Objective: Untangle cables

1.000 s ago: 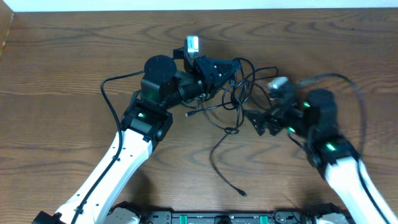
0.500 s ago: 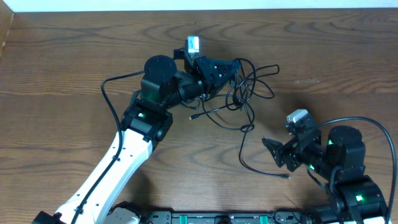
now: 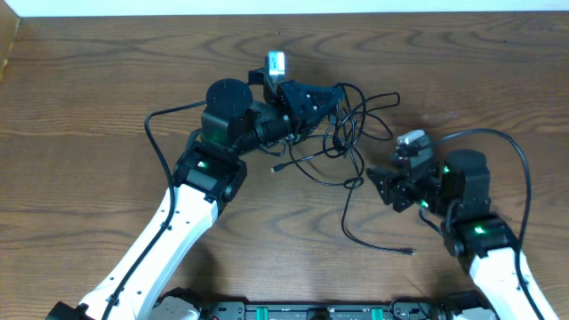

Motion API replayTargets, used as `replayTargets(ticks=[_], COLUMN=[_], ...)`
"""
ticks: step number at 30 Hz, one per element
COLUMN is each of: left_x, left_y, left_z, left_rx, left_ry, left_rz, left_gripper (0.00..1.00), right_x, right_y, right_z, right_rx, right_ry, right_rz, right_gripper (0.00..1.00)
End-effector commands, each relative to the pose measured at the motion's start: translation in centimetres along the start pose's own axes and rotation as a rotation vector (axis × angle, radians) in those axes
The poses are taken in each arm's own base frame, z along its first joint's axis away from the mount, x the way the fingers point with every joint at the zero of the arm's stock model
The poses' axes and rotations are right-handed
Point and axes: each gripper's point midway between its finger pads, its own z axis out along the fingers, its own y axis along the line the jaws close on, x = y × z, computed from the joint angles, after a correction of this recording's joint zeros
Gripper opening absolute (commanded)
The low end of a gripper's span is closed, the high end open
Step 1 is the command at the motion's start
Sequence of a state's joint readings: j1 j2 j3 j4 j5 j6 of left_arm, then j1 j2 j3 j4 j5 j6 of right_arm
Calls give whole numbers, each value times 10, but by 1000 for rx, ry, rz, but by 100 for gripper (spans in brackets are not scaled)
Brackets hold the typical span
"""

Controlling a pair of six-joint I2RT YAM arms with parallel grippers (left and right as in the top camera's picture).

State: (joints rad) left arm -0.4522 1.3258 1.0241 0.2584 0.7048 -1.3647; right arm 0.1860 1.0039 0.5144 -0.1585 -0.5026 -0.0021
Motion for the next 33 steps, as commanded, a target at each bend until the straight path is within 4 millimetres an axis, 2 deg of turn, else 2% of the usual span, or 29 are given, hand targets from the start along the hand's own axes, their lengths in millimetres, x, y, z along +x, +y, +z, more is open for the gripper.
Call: replayTargets(ticks=[1, 8, 12, 17, 21, 23, 27, 31, 33], left_x=[2, 2, 2, 2, 2, 2, 2, 2, 2], left_y=[-12, -12, -12, -12, -12, -12, -12, -12, -12], left_z=[-4, -4, -4, -4, -4, -4, -4, -4, -4], left_rx=[28, 28, 28, 28, 28, 28, 28, 29, 28], left_ry=[10, 10, 10, 10, 10, 10, 10, 10, 10], left_rz=[18, 18, 19, 18, 19, 19, 19, 19, 22], left_gripper=[8, 8, 8, 8, 8, 8, 9, 8, 8], right_x=[7, 8, 1, -14, -18, -23, -42, -54, -57], right_y=[30, 49, 50, 61, 38, 41, 73, 84, 81], right_z=[3, 1, 1, 5, 16, 15, -7, -33, -41], right_rx=[-200, -320, -325, -336, -140, -150, -297, -313, -279], right_ry=[26, 34, 3, -68, -77, -96, -179, -239, -258], right_rz=[41, 49, 22, -128, -184, -196, -207, -194, -195], right_gripper=[58, 56, 57, 62, 62, 62, 63, 63, 59])
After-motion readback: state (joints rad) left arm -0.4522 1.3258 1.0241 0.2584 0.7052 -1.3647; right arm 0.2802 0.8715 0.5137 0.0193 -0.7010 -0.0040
